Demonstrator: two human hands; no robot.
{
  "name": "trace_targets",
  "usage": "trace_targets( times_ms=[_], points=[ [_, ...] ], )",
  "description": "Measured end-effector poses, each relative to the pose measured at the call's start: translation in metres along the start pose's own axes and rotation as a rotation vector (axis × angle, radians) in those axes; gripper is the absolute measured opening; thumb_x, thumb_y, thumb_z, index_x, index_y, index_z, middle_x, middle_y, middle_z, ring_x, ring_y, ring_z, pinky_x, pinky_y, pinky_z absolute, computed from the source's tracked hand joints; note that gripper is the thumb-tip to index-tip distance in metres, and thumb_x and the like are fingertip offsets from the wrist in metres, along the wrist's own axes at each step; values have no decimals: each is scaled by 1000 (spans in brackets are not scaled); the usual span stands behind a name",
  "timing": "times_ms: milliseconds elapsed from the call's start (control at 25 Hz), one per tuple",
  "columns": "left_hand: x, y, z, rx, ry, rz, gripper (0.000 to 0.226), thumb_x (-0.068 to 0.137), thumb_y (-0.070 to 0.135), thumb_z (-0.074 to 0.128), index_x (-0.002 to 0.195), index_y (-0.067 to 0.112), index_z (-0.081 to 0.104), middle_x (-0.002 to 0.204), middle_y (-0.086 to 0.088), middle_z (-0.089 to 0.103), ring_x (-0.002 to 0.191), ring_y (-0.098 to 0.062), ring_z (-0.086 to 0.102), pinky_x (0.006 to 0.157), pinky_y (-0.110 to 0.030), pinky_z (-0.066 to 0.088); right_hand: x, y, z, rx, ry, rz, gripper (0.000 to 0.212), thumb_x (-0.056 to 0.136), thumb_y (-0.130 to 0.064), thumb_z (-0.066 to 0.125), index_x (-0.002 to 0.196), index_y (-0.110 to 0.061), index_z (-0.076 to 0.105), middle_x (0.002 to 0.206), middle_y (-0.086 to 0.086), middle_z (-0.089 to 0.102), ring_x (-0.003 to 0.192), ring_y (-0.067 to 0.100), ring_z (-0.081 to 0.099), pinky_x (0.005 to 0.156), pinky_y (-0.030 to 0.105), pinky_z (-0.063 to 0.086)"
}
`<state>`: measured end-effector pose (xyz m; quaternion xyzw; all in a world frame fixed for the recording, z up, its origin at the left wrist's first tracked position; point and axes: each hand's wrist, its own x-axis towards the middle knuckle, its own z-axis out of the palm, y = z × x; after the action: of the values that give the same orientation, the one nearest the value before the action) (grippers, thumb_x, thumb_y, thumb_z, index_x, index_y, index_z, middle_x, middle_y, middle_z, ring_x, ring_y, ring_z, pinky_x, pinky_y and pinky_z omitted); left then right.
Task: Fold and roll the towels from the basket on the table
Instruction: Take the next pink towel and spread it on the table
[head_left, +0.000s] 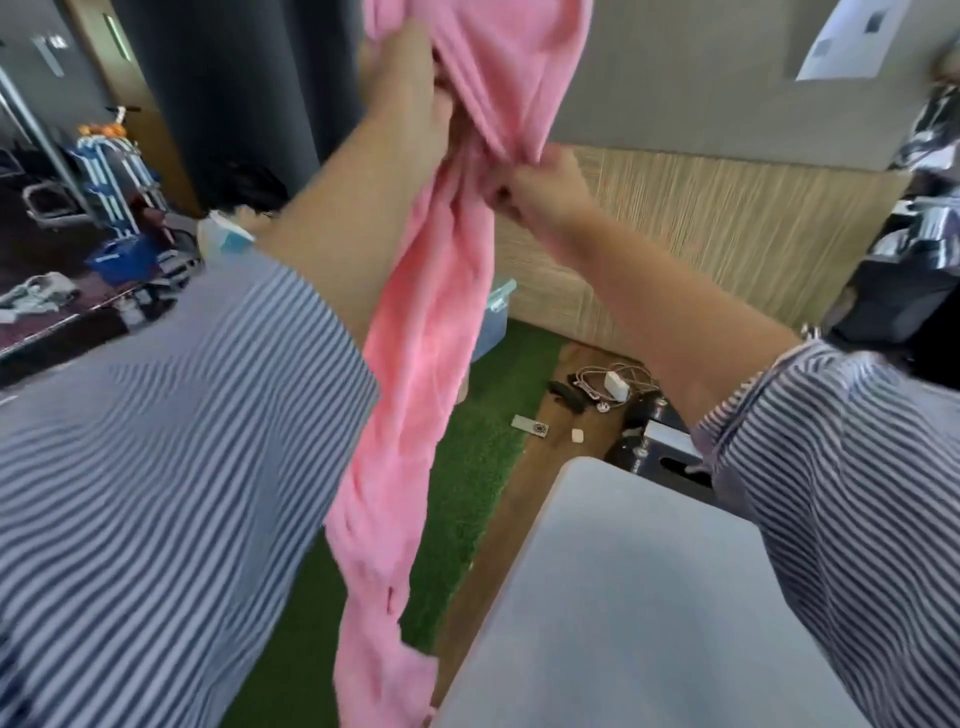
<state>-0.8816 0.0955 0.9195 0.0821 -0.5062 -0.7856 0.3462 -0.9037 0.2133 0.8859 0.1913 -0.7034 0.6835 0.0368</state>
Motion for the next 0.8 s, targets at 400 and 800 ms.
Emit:
trace_targets(
  times_ms=[400, 800],
  points=[
    [-15, -83, -82, 534, -7, -146, 16, 92, 5, 45, 95, 14, 58, 80, 1, 55, 82, -20, 62, 73, -21, 55, -19, 93, -10, -283, -75, 180, 19, 58, -7, 57, 47, -20, 50, 58, 2, 52, 62, 17, 50, 65, 33, 47],
    [-2, -48, -77, 811, 135, -215, 20, 89, 7, 50, 102, 1, 64, 102, -15, 65, 98, -33, 62, 80, -35, 49, -15, 69, -38, -45, -13, 137, 25, 83, -22, 59, 98, -2, 56, 99, 11, 59, 93, 23, 60, 84, 44, 55]
  ],
)
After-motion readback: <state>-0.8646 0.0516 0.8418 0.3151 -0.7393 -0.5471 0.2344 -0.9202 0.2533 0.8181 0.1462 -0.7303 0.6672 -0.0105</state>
